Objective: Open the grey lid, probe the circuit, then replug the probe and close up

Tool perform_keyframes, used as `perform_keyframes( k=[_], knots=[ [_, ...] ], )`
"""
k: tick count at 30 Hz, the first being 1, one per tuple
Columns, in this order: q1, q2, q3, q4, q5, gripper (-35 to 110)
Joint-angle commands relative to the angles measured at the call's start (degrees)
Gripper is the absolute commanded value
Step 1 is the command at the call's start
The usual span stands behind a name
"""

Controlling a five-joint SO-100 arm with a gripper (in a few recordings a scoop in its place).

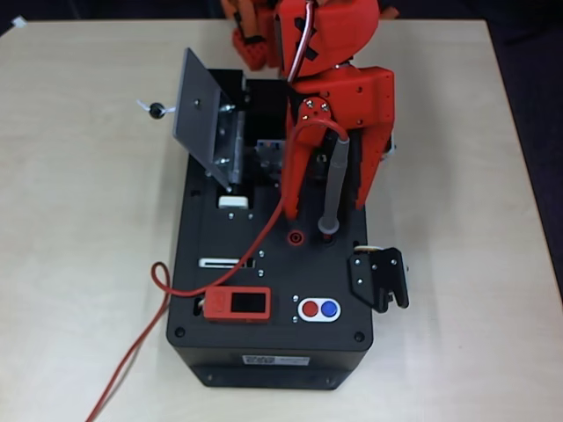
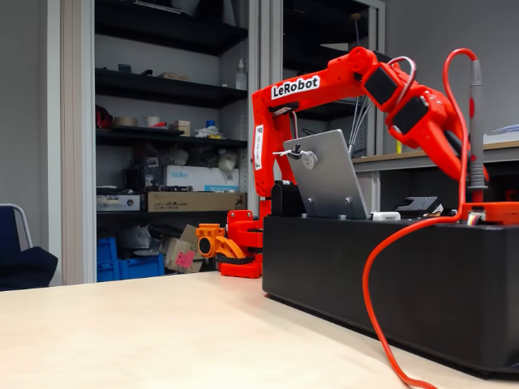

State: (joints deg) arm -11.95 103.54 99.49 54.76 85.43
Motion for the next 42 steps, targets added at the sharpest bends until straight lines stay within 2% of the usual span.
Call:
perform_keyframes(
  k=[1,8,15,20,30,42],
  knots=[
    [0.00,6.42,2.46,1.49,-0.09,24],
    [2.64,12.48,3.43,7.21,-4.22,8],
    [7.12,15.12,-0.79,11.60,-12.04,0],
    [10.55,14.33,-7.82,16.44,-14.94,0],
    [18.72,10.81,-22.85,21.53,-27.33,0],
    [30.50,13.54,-20.21,18.81,-45.53,0]
  ],
)
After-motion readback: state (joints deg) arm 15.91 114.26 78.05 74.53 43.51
